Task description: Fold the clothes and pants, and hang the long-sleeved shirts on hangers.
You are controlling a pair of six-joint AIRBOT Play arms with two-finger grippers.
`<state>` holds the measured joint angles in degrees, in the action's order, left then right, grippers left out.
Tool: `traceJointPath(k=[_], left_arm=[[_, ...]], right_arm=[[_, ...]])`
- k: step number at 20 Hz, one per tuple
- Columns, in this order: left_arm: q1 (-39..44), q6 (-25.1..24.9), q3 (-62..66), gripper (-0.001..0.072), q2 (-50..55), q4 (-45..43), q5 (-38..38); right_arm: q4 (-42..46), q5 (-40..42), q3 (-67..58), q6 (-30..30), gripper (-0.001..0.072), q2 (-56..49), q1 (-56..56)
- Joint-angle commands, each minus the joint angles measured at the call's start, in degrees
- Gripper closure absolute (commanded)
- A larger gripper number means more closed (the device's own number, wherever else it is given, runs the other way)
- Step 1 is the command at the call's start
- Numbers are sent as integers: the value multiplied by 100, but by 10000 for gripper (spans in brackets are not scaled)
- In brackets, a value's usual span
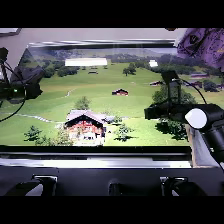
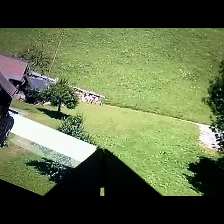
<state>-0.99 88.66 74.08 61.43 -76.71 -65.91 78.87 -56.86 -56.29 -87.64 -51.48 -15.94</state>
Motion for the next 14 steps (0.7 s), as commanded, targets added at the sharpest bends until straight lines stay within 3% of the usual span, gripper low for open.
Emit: traceJointPath(k=[1, 12, 13, 14], left_arm=[[2, 0, -2, 689, -4, -2, 0], [11, 0, -26, 680, 138, 15, 190], [2, 4, -24, 567, 219, -11, 192], [-2, 170, -24, 221, 313, -35, 160]], right_arm=[[-2, -2, -4, -2, 677, 4, -7], [0, -2, -4, -2, 677, 4, -7], [-2, -2, -4, -2, 677, 4, -7], [0, -2, -4, -2, 677, 4, -7]])
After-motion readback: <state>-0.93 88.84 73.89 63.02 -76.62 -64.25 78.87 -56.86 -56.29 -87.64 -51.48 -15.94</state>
